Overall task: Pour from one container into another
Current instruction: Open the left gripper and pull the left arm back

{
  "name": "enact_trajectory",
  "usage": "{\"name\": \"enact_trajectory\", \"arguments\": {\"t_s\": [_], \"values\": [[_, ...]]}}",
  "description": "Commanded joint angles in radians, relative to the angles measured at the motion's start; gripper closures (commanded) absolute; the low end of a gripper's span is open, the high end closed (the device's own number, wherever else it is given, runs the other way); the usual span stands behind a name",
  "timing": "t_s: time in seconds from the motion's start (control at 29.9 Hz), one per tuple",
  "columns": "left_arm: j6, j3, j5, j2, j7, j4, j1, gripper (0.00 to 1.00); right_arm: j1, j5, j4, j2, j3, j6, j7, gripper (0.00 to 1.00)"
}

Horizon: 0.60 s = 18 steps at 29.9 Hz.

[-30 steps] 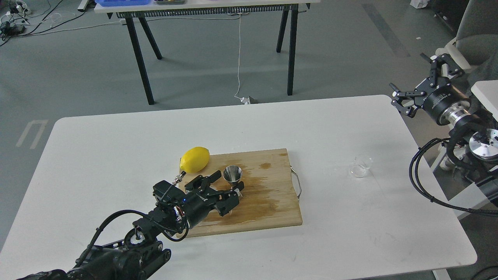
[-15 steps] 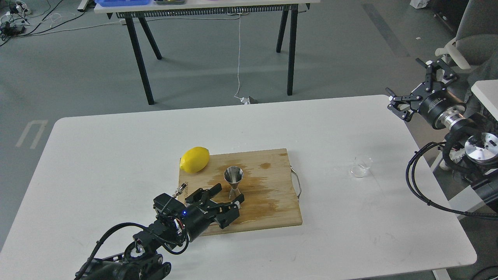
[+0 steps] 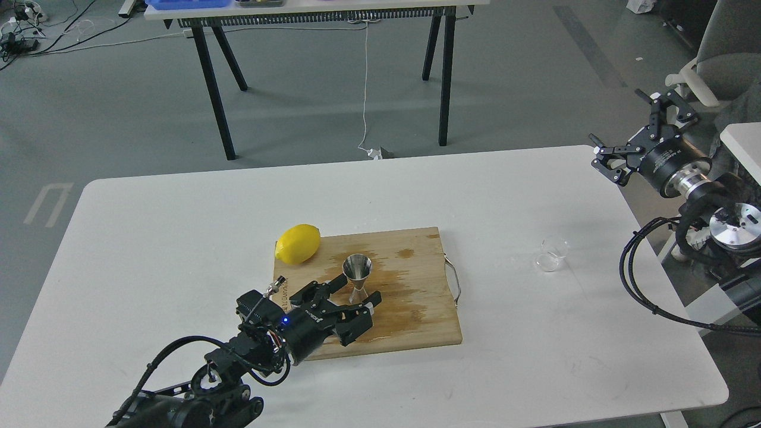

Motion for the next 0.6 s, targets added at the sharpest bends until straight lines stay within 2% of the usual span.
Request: {"name": "enact_trajectory", "arguments": {"t_s": [0.0,0.13,0.37,0.47,0.57], "values": [[0.0,0.0,0.0,0.051,0.0,-0.011,0.003,0.06,0.0,0.002,0.001,0.0,0.0,0.0,0.0,0.01],[0.0,-0.001,0.0,0.078,0.0,-0.037,0.005,0.06,0.002,0.002,0.003,0.0,0.0,0.0,0.001,0.01],[0.0,-0.014,-0.014,0.233,0.0,-0.135,0.019,0.07,0.003,0.002,0.003,0.014,0.005,0.0,0.001,0.01],[0.0,-0.021,-0.109,0.348,0.0,-0.22,0.012,0.07,0.003,0.002,0.008,0.015,0.011,0.0,0.001,0.01],[0.0,-0.026,-0.274,0.482,0.0,-0.357,-0.006,0.07,0.003,0.002,0.009,0.014,0.012,0.0,0.001,0.01]]}}
